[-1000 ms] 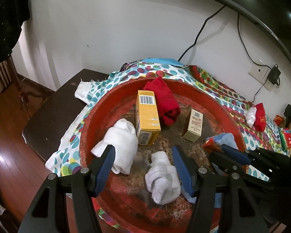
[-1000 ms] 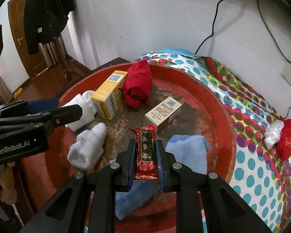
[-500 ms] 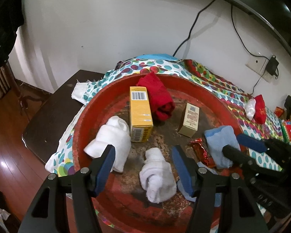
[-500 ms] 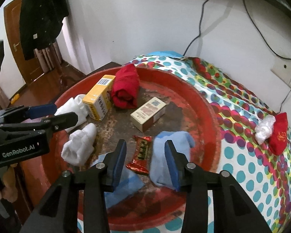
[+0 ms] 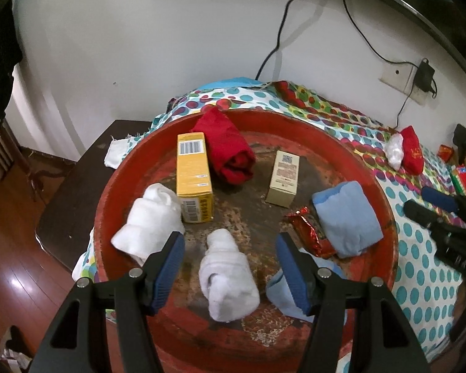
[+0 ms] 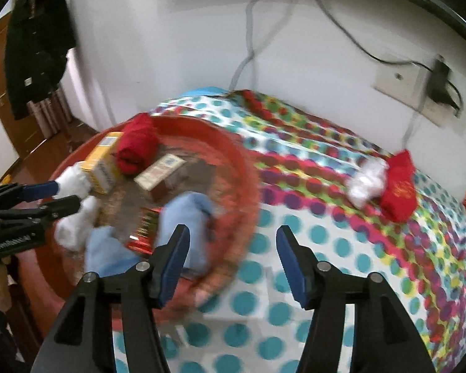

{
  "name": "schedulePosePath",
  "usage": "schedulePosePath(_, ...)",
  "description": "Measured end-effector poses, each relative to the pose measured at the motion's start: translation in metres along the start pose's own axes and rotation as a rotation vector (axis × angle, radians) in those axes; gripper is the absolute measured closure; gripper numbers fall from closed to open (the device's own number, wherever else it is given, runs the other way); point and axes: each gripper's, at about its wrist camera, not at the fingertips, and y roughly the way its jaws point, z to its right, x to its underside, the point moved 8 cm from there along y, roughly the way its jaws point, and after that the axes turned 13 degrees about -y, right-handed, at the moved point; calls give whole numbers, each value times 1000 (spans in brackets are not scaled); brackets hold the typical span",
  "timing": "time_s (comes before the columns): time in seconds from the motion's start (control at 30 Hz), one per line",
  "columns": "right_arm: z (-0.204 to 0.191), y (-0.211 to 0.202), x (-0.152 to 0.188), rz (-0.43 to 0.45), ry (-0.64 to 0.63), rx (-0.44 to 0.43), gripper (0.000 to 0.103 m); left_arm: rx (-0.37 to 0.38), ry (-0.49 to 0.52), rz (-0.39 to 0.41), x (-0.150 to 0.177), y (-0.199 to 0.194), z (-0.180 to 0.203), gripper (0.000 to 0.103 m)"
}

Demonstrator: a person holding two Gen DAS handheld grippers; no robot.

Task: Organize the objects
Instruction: 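Open the right tool to release the candy bar into the tray, then grasp the red sock on the bed cover with the right tool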

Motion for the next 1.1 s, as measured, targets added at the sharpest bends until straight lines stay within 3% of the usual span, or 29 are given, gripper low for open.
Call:
schedulePosePath(0.3, 103, -7, 49, -30, 142, 138, 42, -1, 6, -6, 4, 4, 6, 40)
schedulePosePath(0.53, 182, 5, 76, -27, 333, 182, 41, -20, 26, 14, 6, 5, 13, 40)
schedulePosePath(0.77, 215, 50, 62, -45, 415, 177, 35, -3, 80, 1, 14, 12, 30, 40)
schedulePosePath(0.9, 226, 77, 44, -52, 404, 192, 33, -36, 106, 10, 17, 16, 37, 40)
schedulePosePath(0.97, 230, 87, 37, -46, 391, 200, 24, -23, 113, 12, 19, 15, 41, 40)
schedulePosePath(1.1, 231, 108, 25, -56, 360, 172, 23, -25, 115, 16, 20, 17, 42, 40)
